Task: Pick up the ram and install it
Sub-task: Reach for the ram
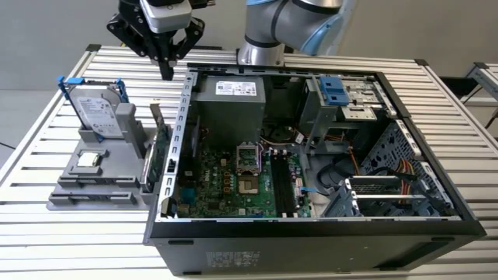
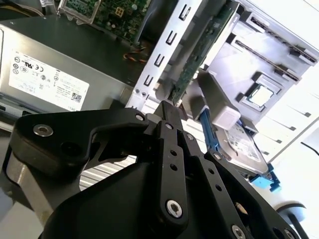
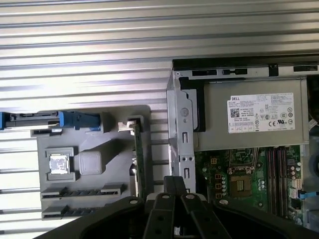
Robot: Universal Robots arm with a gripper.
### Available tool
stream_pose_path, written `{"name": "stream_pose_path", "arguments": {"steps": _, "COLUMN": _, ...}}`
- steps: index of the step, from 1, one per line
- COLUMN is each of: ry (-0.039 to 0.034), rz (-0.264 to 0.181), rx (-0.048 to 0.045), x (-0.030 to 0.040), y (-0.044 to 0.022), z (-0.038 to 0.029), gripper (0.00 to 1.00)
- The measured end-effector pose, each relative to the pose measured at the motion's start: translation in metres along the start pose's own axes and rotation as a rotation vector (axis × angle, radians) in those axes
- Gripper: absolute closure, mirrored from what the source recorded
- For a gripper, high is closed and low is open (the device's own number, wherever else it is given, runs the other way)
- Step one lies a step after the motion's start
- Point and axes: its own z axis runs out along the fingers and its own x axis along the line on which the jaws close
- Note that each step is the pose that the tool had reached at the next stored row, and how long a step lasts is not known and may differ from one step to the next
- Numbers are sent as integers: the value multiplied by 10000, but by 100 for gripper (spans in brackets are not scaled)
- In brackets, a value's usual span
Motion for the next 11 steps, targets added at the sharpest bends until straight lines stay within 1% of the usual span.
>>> {"name": "stream_pose_path", "arguments": {"steps": 11, "ry": 0, "rz": 0, "rx": -1, "x": 211, "y": -15, "z": -4, "gripper": 100}}
